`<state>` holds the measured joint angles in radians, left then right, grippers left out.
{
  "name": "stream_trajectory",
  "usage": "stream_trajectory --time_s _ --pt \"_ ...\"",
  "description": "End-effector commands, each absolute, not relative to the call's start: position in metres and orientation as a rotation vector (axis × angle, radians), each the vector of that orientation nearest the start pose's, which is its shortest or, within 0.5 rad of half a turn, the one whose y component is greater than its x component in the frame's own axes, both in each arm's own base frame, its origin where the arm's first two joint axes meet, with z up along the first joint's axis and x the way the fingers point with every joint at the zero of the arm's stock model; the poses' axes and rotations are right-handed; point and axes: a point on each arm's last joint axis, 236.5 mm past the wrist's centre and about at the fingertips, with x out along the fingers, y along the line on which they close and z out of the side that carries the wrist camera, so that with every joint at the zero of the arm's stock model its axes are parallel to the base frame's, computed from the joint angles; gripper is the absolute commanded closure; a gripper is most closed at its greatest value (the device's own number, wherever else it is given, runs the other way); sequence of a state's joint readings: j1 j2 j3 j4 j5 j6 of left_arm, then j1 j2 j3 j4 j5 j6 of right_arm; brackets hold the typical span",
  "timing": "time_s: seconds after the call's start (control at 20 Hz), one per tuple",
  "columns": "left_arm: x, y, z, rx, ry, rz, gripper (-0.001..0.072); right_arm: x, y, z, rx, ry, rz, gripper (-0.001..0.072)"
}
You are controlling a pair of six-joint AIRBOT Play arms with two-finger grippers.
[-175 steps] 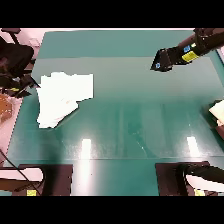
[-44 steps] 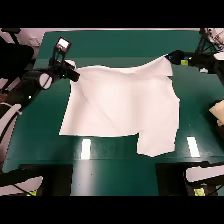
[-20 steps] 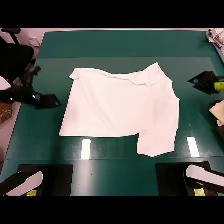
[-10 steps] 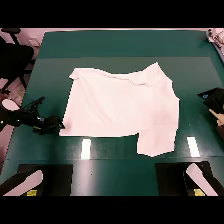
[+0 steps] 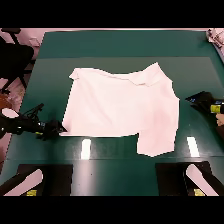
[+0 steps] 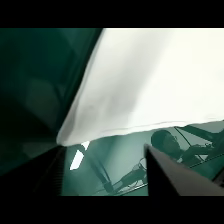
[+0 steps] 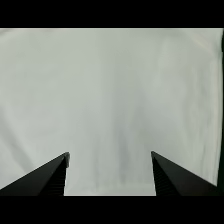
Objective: Fold the shirts.
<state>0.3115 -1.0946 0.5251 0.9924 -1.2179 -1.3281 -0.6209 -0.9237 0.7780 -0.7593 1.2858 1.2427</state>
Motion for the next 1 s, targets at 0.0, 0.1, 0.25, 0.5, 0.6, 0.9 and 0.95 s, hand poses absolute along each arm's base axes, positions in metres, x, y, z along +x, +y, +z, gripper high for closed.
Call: stream_trajectory --time_s 0.0,0.1,0.25,0.5,0.6,0.9,0.95 --pt "0.223 -0.051 -0.1 -0.677 1.526 -0.152 0.027 0.31 -0.006 0.053 0.784 1.017 0.177 0.0127" --pt "0.228 -0.051 -0.099 -0.682 1.506 -0.153 0.0486 0.31 -0.004 0.053 0.781 1.019 0.182 0.0127" --pt "0.229 -0.05 -0.099 -0.655 1.493 -0.174 0.0685 0.309 -0.004 0.052 0.779 1.025 0.181 0.0127" --pt "0.218 -0.052 -0.097 -0.639 1.539 -0.197 0.0084 0.305 -0.006 0.048 0.761 1.044 0.173 0.0127" --pt "0.213 -0.049 -0.098 -0.62 1.563 -0.189 0.0082 0.305 -0.006 0.048 0.761 1.044 0.173 0.0127" --pt "0.198 -0.028 -0.096 -0.533 1.653 -0.124 0.0081 0.307 -0.008 0.048 0.758 1.036 0.165 0.0127" --pt "0.197 -0.027 -0.09 -0.526 1.672 -0.129 0.0081 0.308 -0.009 0.048 0.757 1.031 0.162 0.0127"
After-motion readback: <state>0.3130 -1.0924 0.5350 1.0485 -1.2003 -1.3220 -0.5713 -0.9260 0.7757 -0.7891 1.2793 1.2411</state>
